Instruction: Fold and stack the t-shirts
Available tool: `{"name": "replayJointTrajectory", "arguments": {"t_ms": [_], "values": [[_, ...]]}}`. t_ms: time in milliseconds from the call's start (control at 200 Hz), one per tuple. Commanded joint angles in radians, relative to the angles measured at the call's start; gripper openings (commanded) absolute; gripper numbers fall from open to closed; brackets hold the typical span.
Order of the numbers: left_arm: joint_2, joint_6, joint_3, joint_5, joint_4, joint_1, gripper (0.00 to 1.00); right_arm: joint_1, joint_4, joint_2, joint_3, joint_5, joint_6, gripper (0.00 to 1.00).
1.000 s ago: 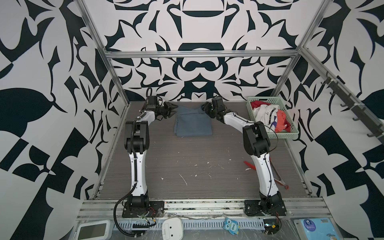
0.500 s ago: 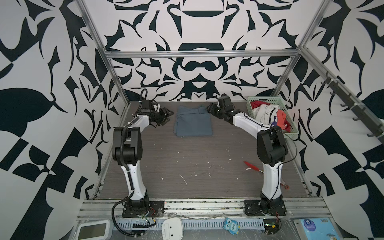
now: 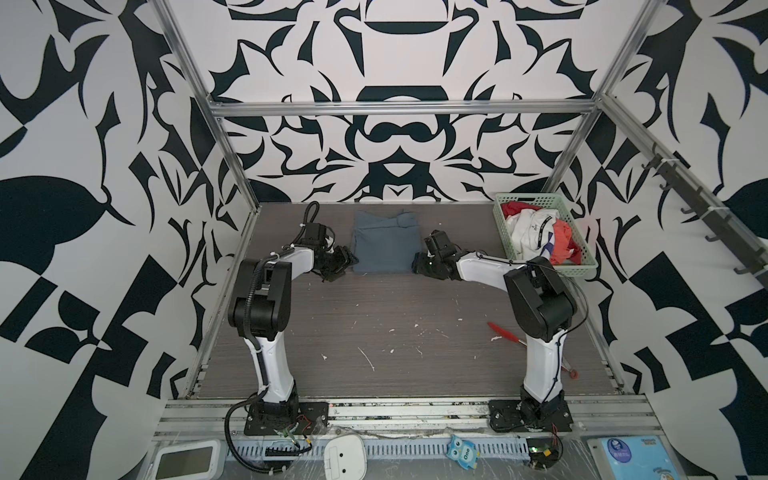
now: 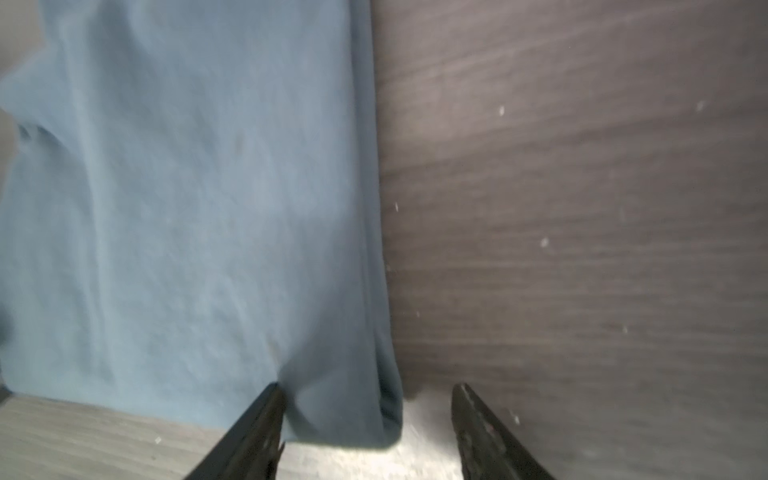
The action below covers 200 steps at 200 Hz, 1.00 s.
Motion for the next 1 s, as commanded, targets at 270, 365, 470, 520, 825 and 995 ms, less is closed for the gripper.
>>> {"name": "replayJointTrajectory", "arguments": {"t_ms": [270, 365, 470, 520, 825, 995], "values": [[0.042, -0.02, -0.016, 0.029, 0.099, -0.049, 0.36, 0.008, 0.093, 0.032, 0.002, -0.092, 0.062, 0.19], [0.028, -0.036, -0.041, 0.042, 0.116, -0.055, 0.21, 0.016, 0.09, 0.009, -0.028, -0.092, 0.073, 0.03], [-0.02, -0.049, -0.102, 0.044, 0.145, -0.071, 0.05, 0.035, 0.069, -0.041, -0.07, -0.101, 0.068, 0.0], [-0.05, -0.059, -0.139, 0.043, 0.154, -0.079, 0.0, 0.048, 0.057, -0.07, -0.1, -0.099, 0.066, 0.0], [-0.356, -0.19, -0.5, -0.006, 0.194, -0.184, 0.02, 0.18, -0.041, -0.403, -0.456, -0.049, 0.173, 0.0], [-0.568, -0.207, -0.588, -0.15, 0.008, -0.239, 0.66, 0.214, -0.082, -0.582, -0.624, 0.018, 0.253, 0.34]]}}
